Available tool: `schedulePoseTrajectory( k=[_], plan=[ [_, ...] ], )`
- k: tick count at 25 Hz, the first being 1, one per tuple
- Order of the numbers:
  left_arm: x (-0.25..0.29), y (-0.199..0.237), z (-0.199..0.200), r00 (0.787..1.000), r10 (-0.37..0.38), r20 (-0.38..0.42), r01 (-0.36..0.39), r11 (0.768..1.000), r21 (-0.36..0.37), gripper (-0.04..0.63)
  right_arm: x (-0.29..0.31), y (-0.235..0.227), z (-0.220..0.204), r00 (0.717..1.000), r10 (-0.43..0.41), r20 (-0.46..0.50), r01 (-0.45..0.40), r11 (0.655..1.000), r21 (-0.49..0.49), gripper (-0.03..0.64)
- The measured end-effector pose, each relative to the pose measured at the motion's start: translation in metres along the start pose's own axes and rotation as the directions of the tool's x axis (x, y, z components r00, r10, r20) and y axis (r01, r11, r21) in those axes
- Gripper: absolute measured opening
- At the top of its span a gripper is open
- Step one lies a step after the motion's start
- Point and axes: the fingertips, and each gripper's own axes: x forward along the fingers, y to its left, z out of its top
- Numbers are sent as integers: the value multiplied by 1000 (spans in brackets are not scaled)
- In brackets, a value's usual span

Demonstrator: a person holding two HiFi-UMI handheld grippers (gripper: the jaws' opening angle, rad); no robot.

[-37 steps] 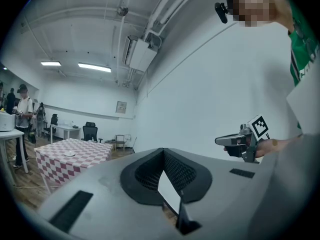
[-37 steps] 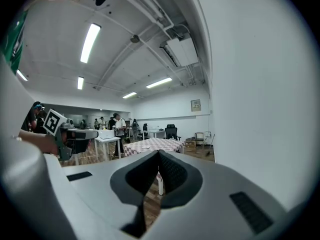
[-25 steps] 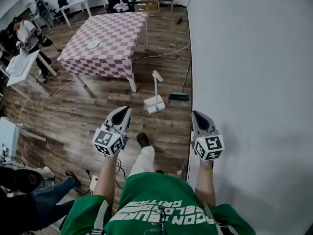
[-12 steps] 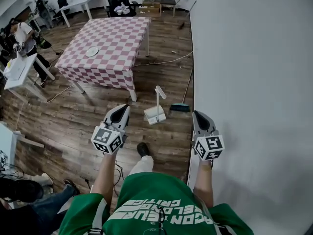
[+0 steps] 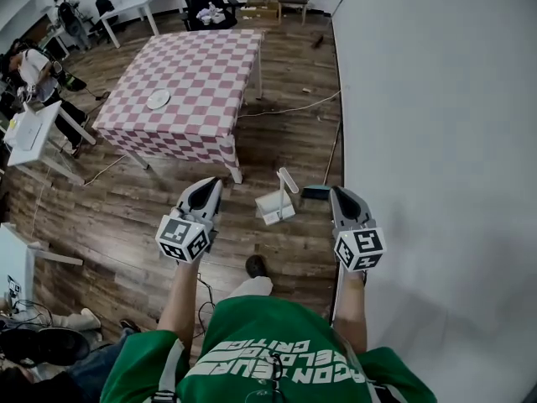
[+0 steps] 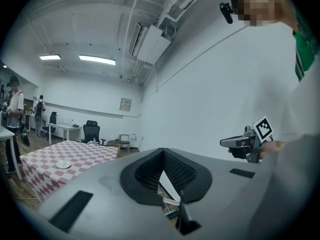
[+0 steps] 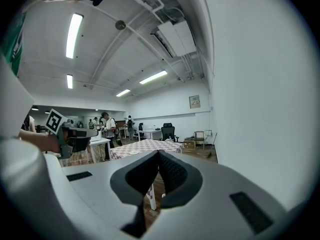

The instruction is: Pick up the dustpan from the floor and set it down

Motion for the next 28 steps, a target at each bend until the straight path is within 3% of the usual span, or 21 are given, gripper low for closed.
schedulePoseTrajectory(
  k=[7, 12, 19, 28],
  plan=[
    [43, 36, 8, 1000, -15, 4, 15, 1000, -15, 3, 54, -9, 7, 1000, 1, -14, -1, 1000, 3, 8],
    [70, 42, 23, 999, -9, 48, 10, 1000, -9, 3, 83, -28, 11, 999, 26, -23, -26, 1000, 8, 8],
    [118, 51, 28, 993, 86, 76, -84, 996, -39, 5, 136, -75, 22, 992, 120, -34, -121, 993, -16, 8],
    [162, 51, 19, 988, 150, 36, -148, 988, -52, 3, 184, -108, 2, 971, 211, -113, -211, 977, 11, 8]
  ],
)
